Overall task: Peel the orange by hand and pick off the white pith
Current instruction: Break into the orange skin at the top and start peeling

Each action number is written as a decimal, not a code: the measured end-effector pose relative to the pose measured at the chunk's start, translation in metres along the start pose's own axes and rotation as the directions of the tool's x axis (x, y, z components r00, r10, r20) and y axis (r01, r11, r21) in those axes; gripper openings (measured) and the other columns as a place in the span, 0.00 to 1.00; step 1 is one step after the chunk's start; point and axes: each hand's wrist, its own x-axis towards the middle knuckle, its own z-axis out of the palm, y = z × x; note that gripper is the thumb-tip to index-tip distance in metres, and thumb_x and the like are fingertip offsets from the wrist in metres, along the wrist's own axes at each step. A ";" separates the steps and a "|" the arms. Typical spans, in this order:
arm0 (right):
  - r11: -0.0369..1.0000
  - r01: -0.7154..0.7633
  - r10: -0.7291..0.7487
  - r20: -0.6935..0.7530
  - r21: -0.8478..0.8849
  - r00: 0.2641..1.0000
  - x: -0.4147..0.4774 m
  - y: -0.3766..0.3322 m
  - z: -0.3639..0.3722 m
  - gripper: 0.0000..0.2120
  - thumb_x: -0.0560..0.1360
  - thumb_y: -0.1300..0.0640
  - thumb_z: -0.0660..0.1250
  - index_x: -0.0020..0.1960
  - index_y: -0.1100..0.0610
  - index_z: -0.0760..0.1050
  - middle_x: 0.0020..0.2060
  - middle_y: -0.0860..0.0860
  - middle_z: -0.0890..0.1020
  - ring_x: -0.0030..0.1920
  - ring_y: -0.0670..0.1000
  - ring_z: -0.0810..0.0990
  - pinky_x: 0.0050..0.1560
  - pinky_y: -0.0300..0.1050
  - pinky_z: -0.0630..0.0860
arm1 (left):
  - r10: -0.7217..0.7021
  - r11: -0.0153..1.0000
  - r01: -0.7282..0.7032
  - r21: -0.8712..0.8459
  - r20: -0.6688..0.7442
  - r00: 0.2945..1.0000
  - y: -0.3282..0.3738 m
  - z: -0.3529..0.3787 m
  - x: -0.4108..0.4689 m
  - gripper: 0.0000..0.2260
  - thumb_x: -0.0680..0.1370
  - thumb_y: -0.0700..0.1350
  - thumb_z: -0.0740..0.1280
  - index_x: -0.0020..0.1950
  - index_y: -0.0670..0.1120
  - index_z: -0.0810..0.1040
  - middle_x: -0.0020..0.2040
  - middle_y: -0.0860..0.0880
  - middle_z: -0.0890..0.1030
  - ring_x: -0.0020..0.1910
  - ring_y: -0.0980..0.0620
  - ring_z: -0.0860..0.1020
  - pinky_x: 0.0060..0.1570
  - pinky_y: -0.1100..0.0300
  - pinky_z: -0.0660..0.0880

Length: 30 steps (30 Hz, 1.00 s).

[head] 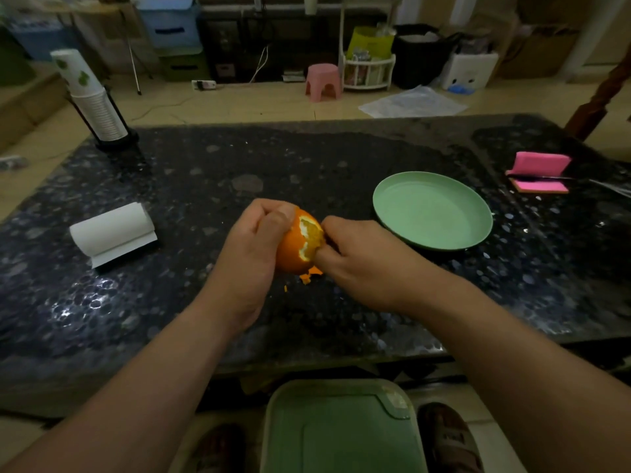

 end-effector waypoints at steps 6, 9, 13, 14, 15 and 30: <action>0.998 -0.017 0.018 -0.020 0.067 1.000 0.002 0.000 0.008 0.09 0.81 0.49 0.60 0.44 0.51 0.69 0.38 0.50 0.80 0.38 0.54 0.79 0.39 0.55 0.76 | 0.002 1.000 -0.002 -0.011 0.032 0.999 -0.003 -0.001 0.000 0.15 0.78 0.56 0.67 0.56 0.46 0.78 0.47 0.44 0.82 0.42 0.48 0.80 0.36 0.55 0.79; 0.993 -0.020 0.025 -0.042 0.120 0.999 0.004 0.000 0.011 0.09 0.81 0.50 0.60 0.43 0.51 0.69 0.38 0.50 0.79 0.39 0.55 0.79 0.41 0.58 0.78 | -0.018 1.000 0.018 -0.021 0.034 0.999 -0.003 -0.002 0.000 0.13 0.79 0.55 0.65 0.56 0.46 0.79 0.48 0.44 0.83 0.44 0.48 0.81 0.37 0.52 0.80; 0.982 0.000 0.006 -0.034 0.191 0.999 0.005 0.001 0.012 0.09 0.78 0.47 0.58 0.43 0.51 0.69 0.37 0.49 0.80 0.38 0.55 0.80 0.42 0.60 0.79 | -0.056 0.998 0.056 -0.039 -0.003 0.998 0.000 -0.002 0.002 0.10 0.86 0.51 0.63 0.57 0.46 0.78 0.47 0.45 0.82 0.42 0.50 0.81 0.35 0.55 0.79; 0.977 0.004 0.000 -0.023 0.214 1.000 0.005 0.002 0.011 0.09 0.77 0.47 0.57 0.43 0.51 0.70 0.37 0.49 0.79 0.38 0.55 0.80 0.41 0.60 0.79 | -0.077 0.996 0.076 -0.052 -0.009 0.997 0.001 -0.003 0.002 0.10 0.86 0.51 0.62 0.57 0.46 0.78 0.46 0.46 0.83 0.40 0.51 0.81 0.34 0.55 0.79; 0.971 0.008 -0.006 -0.011 0.240 1.000 0.006 0.003 0.011 0.09 0.77 0.47 0.57 0.43 0.51 0.70 0.37 0.49 0.79 0.38 0.55 0.80 0.41 0.59 0.78 | -0.101 0.992 0.100 -0.072 -0.016 0.995 0.002 -0.003 0.002 0.10 0.86 0.51 0.62 0.57 0.47 0.78 0.45 0.47 0.83 0.39 0.52 0.81 0.33 0.56 0.79; 0.979 0.107 -0.120 0.069 0.174 0.990 0.001 0.006 0.003 0.13 0.87 0.49 0.57 0.46 0.53 0.69 0.39 0.51 0.78 0.39 0.54 0.77 0.42 0.57 0.74 | -0.194 0.970 0.192 -0.150 0.005 0.981 0.010 -0.007 -0.002 0.11 0.84 0.54 0.63 0.59 0.47 0.76 0.45 0.45 0.81 0.37 0.52 0.82 0.33 0.56 0.79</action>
